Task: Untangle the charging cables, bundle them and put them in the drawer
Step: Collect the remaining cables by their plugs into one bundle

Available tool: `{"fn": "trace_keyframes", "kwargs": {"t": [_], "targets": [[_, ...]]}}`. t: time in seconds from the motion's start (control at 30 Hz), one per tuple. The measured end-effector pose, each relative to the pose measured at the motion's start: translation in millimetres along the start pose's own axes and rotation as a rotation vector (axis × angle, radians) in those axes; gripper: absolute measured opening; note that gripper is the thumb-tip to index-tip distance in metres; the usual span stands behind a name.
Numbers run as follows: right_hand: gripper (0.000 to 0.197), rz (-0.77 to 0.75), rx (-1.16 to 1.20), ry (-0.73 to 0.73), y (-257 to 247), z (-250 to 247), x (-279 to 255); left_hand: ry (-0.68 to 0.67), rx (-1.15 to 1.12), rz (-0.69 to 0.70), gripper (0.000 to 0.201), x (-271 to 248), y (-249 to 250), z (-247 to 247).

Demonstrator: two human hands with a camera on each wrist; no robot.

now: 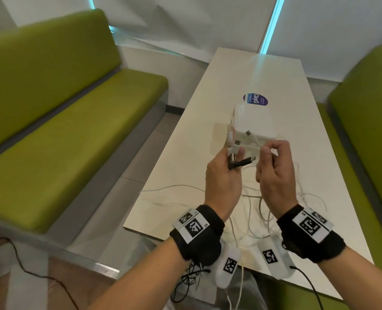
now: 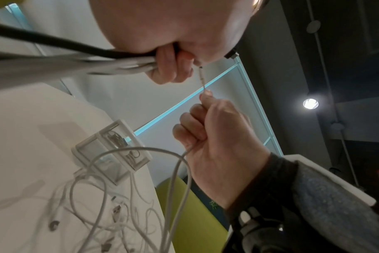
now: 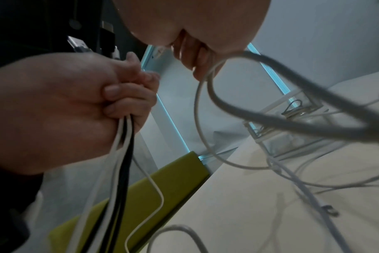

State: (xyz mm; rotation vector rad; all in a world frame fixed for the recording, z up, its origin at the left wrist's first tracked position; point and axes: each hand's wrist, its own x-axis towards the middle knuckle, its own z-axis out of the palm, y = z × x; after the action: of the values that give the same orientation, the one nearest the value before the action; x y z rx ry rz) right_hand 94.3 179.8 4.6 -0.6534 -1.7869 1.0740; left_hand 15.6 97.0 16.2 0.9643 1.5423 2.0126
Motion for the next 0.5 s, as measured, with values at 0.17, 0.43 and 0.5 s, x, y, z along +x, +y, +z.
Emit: {"fn": "trace_keyframes", "kwargs": {"t": [0.17, 0.43, 0.5], "targets": [[0.009, 0.002, 0.013, -0.121, -6.4, 3.3, -8.2, -0.053, 0.126, -0.084, 0.032, -1.0, 1.3, 3.6], [0.015, 0.231, 0.232, -0.230, -7.1, -6.0, -29.9, -0.021, 0.090, -0.066, 0.016, 0.0, -2.7, 6.6], [0.014, 0.293, 0.206, -0.264, -2.4, -12.8, -35.9, 0.016, 0.057, -0.022, 0.025, 0.9, 0.5, 6.7]]}}
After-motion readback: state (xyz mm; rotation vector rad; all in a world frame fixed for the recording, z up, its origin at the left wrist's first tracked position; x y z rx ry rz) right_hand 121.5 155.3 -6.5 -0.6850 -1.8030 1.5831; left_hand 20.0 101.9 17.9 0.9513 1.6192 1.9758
